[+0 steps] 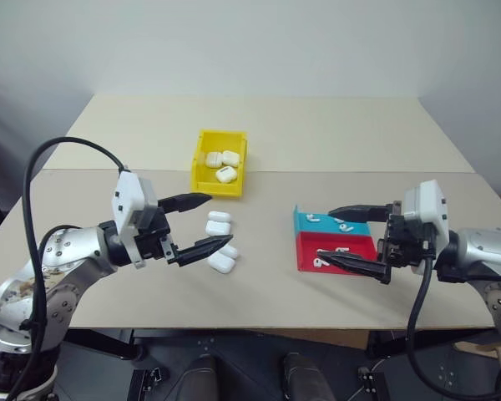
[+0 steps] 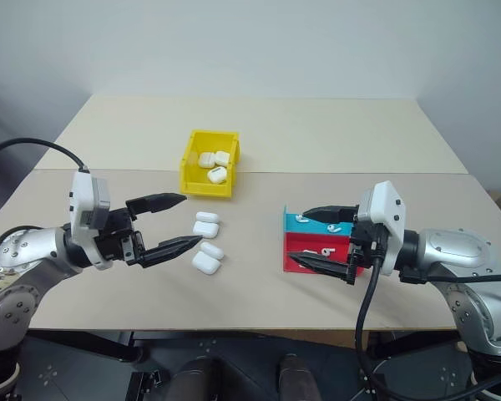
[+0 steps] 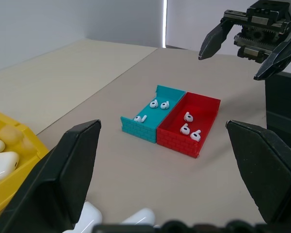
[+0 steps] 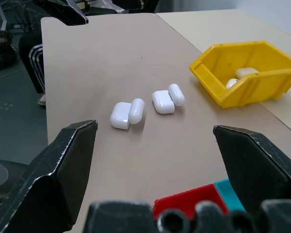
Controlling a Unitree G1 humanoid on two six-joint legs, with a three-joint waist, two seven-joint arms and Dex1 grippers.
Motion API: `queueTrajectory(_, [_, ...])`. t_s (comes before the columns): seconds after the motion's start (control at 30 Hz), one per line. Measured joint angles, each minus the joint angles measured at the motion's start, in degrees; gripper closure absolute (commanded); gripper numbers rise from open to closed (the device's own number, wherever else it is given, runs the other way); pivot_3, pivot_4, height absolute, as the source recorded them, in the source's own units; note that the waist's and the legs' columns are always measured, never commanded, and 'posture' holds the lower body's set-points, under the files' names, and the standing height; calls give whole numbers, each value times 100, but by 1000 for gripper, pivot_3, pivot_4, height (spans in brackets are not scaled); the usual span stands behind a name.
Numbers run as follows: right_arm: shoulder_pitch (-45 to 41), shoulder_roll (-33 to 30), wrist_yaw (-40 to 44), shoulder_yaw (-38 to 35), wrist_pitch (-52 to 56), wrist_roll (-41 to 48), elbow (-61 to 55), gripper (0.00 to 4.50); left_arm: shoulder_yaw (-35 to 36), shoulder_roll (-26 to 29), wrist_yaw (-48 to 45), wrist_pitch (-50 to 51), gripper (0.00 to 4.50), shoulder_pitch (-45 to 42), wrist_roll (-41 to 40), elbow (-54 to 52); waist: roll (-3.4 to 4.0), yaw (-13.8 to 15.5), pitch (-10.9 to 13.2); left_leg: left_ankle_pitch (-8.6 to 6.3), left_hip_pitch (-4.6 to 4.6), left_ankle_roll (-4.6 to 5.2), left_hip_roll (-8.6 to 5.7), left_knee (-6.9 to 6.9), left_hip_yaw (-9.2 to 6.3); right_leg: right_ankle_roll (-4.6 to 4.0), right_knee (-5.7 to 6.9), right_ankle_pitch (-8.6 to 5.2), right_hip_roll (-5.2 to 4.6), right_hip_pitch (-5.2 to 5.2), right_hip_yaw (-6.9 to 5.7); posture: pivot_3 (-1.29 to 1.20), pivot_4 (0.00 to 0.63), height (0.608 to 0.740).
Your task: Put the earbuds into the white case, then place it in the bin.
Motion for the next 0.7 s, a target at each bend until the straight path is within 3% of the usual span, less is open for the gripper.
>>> queueTrajectory(0.53, [-74,1,-12,-3,-2,-2,14,40,-88,158,70,79,0,0,194,49,0,-1,0,0,0,0,0,0,0,0,0,0,0,-1,0,0,150,740])
queueTrajectory(0.7, [-276,1,-12,33,-2,-9,129,40,-293,564,564,674,0,-168,405,-210,-1,-1,1,0,0,0,0,0,0,11,1,5,0,-1,1,0,150,740])
